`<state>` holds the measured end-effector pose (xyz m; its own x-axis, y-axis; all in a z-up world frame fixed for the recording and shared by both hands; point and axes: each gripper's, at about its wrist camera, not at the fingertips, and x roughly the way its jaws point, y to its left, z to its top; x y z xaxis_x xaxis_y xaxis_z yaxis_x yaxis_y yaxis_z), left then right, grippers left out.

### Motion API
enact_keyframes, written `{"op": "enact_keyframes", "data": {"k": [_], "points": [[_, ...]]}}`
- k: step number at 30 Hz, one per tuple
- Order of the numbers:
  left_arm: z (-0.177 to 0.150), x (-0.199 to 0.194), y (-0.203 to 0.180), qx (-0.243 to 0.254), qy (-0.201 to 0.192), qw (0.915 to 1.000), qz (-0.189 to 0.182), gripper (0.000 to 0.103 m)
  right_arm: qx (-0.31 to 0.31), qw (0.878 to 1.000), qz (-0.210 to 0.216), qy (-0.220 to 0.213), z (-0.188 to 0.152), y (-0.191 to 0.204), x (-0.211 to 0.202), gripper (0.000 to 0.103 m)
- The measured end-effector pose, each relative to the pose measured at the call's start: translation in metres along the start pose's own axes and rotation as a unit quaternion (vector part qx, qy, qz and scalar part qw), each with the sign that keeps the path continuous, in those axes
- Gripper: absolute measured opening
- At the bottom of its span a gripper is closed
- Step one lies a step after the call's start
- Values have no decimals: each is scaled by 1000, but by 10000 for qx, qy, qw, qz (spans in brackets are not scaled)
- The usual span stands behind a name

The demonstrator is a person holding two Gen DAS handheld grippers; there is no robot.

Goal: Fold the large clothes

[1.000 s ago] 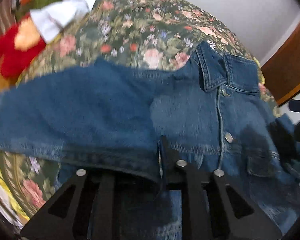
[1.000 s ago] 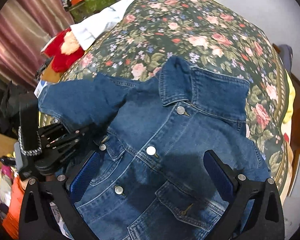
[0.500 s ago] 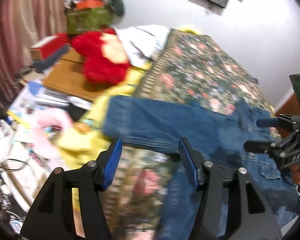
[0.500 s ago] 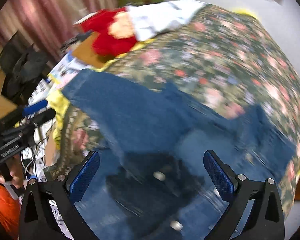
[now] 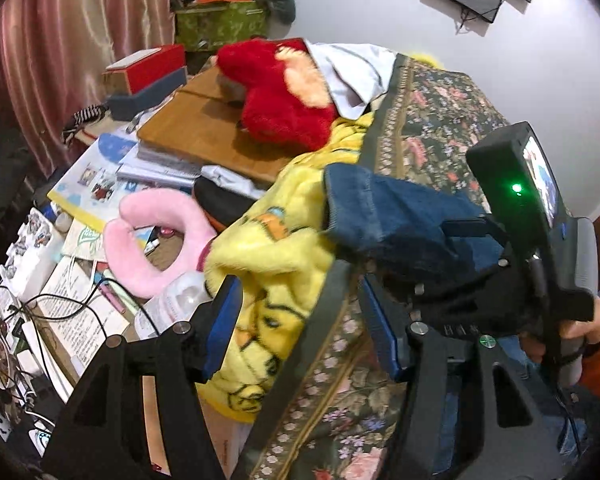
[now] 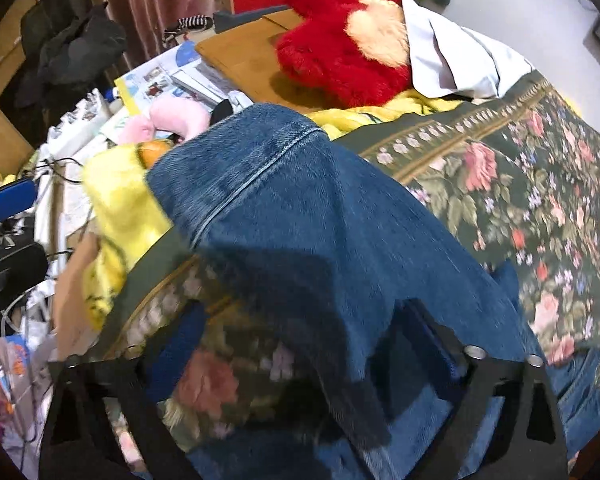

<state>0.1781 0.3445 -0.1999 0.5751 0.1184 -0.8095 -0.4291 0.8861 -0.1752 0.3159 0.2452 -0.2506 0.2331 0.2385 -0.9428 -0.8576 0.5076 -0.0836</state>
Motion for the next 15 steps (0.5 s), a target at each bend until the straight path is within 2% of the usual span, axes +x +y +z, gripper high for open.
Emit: {"op": "enact_keyframes", "data": {"k": [2,4,6,9,12,15], "points": [[-1,6,5,-29,67,10000,20,60,177,9997,149,-123,2,-5,5,74],[-2,11,6,-27,142,9999,-11,60,431,9979,289,-378,2,-14,3,66],[-2,14,4,0,164,9999,-29,60,640,9958,379,-525,1,-21,-3,42],[0,18,-4,64,193,9998,-88,60,893,9935,442,-544,2,-32,-10,19],[3,16,-19,234,159,9995,-146,60,1092,9908,458,-654,-1,-44,-26,16],[7,9,-37,469,66,9988,-157,60,1159,9890,284,-870,-10,-60,-54,14]]}}
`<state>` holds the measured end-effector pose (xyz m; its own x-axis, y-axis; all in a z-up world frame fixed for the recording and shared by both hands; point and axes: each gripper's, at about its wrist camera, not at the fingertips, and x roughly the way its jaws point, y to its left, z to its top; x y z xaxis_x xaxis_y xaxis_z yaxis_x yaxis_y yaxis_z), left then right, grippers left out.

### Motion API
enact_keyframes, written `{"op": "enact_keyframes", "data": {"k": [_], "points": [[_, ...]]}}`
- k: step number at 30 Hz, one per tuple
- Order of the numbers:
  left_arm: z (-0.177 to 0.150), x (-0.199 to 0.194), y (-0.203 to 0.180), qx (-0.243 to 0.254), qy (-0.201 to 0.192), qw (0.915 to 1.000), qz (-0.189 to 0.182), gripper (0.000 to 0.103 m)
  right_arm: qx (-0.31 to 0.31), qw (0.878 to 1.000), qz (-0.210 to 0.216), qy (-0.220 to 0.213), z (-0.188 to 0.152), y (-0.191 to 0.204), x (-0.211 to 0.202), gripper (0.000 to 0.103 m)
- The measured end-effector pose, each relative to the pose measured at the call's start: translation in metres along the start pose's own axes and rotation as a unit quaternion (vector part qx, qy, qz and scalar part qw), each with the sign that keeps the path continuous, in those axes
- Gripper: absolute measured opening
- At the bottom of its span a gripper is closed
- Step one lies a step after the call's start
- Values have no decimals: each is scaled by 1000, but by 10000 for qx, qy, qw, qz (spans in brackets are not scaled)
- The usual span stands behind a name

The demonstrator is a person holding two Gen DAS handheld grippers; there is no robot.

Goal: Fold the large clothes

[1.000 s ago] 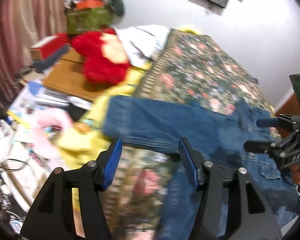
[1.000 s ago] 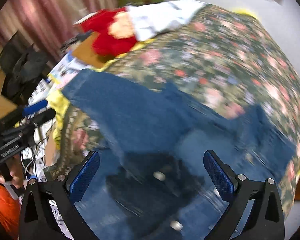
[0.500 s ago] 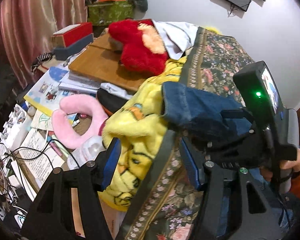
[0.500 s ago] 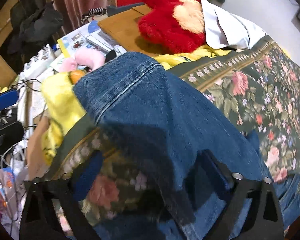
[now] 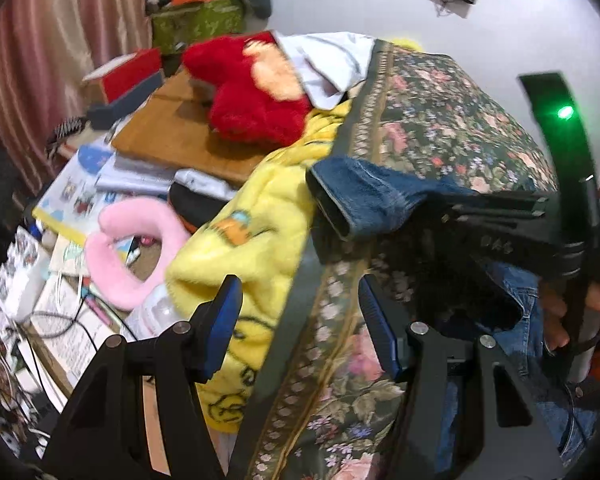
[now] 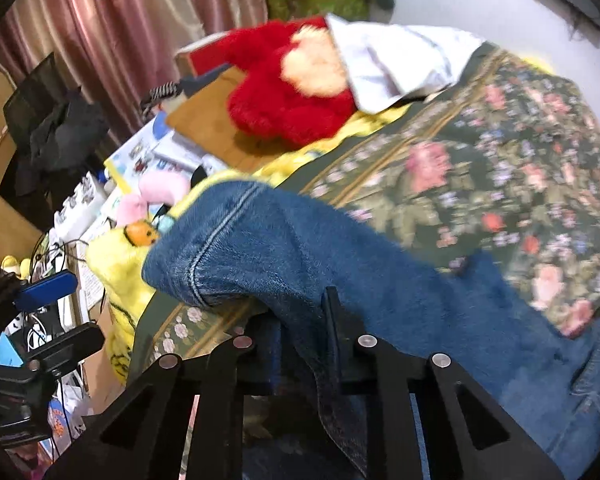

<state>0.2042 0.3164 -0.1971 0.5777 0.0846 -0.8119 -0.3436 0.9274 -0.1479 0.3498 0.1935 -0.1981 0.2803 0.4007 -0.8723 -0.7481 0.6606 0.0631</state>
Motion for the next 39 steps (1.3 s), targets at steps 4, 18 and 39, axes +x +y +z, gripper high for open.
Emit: {"op": "enact_keyframes", "data": {"k": [4,18,39], "points": [[6,-8,-25,185,-51,9997,-130,60,259,9993,-85,-270,-9,-30,-47,12],[5,-15,-142,882,-109,9957,-277,62,1246,9879,-679,-625,-118,-167,-168,12],[-28,137,-226,1942,1288,9685,875,68,2616,9633,-494,335,-250,-283,-193,12]]}}
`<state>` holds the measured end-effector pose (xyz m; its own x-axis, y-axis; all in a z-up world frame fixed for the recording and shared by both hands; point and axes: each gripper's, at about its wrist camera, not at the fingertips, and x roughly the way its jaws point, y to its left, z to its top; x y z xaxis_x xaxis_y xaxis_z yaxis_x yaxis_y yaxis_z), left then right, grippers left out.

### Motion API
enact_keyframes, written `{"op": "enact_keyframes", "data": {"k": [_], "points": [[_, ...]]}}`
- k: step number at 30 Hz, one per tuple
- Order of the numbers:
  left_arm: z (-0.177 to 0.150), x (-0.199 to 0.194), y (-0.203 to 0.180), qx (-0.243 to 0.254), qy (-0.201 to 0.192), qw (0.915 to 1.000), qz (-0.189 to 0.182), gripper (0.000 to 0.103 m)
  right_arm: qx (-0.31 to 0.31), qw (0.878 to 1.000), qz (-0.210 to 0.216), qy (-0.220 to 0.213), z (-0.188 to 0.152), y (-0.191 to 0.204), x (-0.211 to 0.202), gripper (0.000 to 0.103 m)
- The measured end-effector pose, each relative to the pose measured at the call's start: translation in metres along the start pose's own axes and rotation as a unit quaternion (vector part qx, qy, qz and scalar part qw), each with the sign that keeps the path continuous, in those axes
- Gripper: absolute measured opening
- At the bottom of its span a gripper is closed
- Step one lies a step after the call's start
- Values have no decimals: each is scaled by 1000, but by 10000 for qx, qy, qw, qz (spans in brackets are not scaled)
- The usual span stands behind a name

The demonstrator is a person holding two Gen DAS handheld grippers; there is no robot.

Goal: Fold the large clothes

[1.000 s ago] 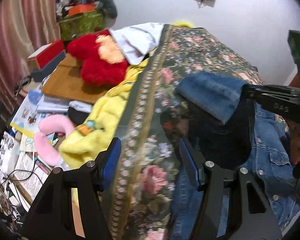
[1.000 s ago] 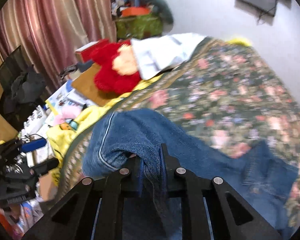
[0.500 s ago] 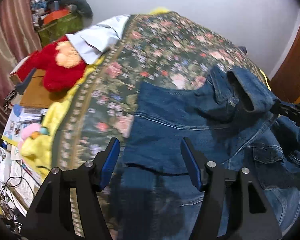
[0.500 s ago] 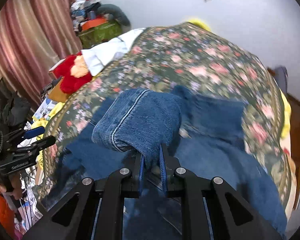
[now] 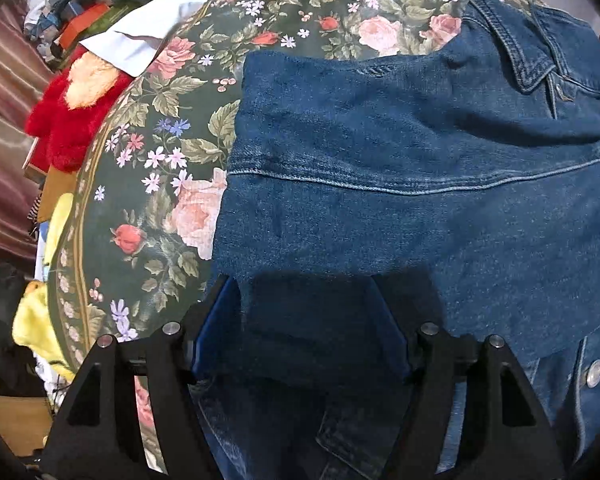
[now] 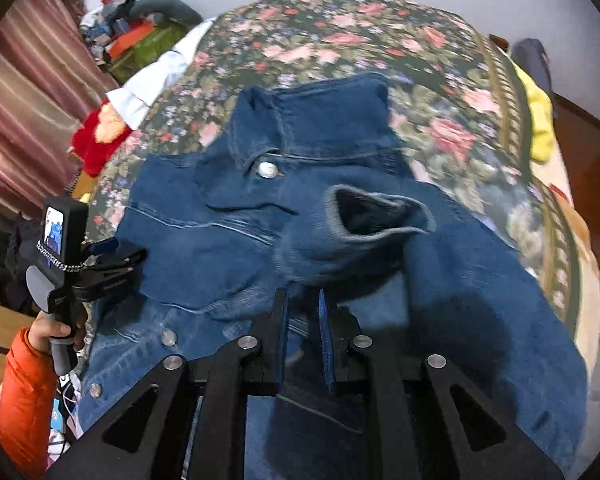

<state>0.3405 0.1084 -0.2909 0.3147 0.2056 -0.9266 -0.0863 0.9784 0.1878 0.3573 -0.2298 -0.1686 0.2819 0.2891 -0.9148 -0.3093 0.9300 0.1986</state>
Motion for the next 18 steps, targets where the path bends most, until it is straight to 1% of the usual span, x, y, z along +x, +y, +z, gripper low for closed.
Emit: {"op": "enact_keyframes", "data": {"k": [2,5,7,10,12,14,18], "points": [[-4,-1,0,51,-47,10000,32,69,44,10000,-51,32,2,-6,-7,12],[-6,-1,-2,139,-54,9998,94,70,137,9999,-9,43,7,-15,-25,12],[-6,-2,-1,147,-21,9998,92,71,7,9999,-87,99,9,-21,-39,12],[-1,-8,-2,125,53,9999,60,70,-114,9988,-482,-63,7,-30,-65,12],[8,-20,-6,126,-77,9999,-80,70,-281,9964,-737,-303,2,-38,-89,12],[18,-37,-13,150,-271,9992,-247,70,-401,9938,-950,-409,-6,-46,-103,12],[40,-70,-43,294,-603,9954,-688,70,-478,9921,-1108,-358,-26,-57,-106,12]]}}
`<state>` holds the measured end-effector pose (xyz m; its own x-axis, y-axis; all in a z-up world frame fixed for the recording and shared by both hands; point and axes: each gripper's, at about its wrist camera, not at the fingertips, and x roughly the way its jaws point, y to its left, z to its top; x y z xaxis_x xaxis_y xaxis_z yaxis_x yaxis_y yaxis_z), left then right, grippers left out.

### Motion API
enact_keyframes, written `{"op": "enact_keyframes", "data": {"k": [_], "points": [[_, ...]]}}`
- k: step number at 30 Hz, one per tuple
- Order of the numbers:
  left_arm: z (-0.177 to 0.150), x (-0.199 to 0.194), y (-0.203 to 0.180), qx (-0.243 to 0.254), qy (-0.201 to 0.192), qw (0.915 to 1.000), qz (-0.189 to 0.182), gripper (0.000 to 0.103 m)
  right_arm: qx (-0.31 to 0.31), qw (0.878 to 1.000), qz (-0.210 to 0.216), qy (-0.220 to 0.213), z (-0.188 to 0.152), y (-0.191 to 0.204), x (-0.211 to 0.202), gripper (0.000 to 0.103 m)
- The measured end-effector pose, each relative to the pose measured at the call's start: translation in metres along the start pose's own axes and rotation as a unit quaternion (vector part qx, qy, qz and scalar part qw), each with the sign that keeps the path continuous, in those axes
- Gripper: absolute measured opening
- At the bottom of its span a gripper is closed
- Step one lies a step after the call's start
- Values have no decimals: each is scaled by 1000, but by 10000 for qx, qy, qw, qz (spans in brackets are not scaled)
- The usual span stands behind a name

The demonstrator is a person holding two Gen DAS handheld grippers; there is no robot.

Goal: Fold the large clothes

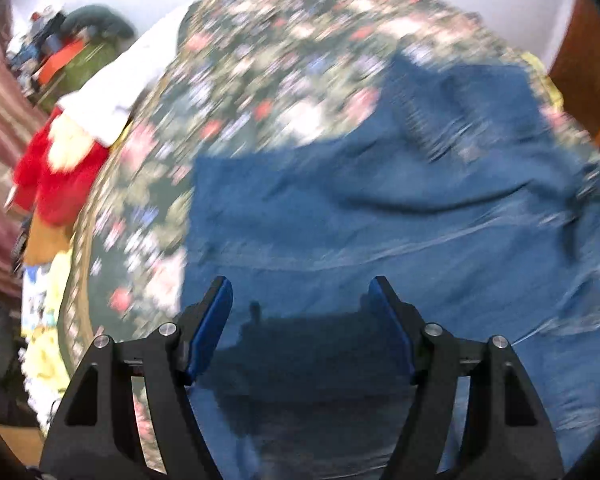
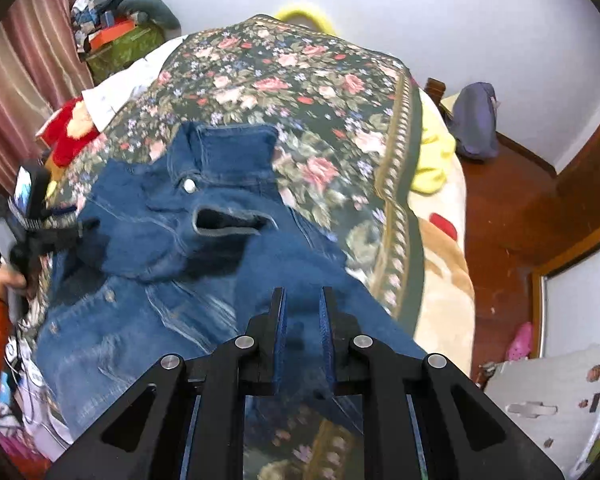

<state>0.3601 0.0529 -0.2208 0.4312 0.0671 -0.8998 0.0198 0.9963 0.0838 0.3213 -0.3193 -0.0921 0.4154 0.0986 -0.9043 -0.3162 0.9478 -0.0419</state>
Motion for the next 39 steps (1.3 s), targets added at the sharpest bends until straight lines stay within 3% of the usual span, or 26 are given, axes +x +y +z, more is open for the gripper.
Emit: {"op": "enact_keyframes", "data": {"k": [4,12,15,18,21,24,28,33,36,39], "points": [[28,-1,-48,237,-24,9989,-416,71,-137,9997,-183,128,-22,3,22,12],[58,24,-123,510,339,9953,-750,71,-37,9945,-805,676,-71,-24,73,12],[58,20,-147,717,340,9913,-1049,71,346,9937,-611,876,-90,-47,84,12],[47,14,-178,1162,325,9840,-1312,71,641,9947,-306,746,-96,-62,75,12],[35,17,-205,1520,286,9835,-935,71,800,9939,-206,728,-95,-68,68,12],[32,15,-210,1580,199,9840,-803,71,920,9937,-107,624,-96,-72,56,12],[39,8,-196,1326,371,9848,-1055,71,1237,9918,136,289,-99,-85,33,12],[48,-33,-185,1107,-48,9865,-1209,71,1814,9833,-69,-105,-109,-121,-2,12],[52,-51,-191,1156,-272,9848,-1264,72,2086,9779,-133,5,-122,-143,1,12],[51,-59,-200,1289,-430,9828,-1248,77,2323,9716,-61,444,-137,-162,28,13]]}}
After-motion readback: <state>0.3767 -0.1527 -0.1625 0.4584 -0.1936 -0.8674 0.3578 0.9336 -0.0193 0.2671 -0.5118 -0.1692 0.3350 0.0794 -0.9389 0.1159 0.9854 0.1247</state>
